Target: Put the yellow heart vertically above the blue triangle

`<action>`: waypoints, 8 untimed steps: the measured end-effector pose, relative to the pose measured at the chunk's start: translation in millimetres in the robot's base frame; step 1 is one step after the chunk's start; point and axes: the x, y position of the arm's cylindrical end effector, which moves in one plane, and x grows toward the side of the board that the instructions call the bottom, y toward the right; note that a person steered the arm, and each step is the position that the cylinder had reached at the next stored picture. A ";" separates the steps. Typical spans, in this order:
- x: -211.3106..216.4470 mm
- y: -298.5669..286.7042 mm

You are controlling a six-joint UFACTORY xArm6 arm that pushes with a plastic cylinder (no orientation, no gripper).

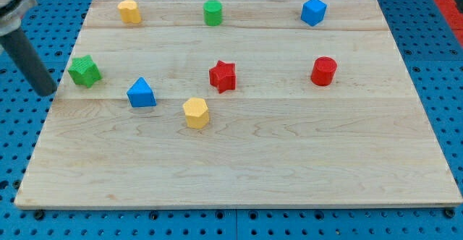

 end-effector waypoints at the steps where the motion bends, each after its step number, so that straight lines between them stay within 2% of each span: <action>1: -19.4 45.1; 2: -20.6 59.3; 3: -91.7 -1.0; 4: -167.0 13.9; 5: -215.0 41.9; 6: -214.2 90.3; 8: -148.0 97.6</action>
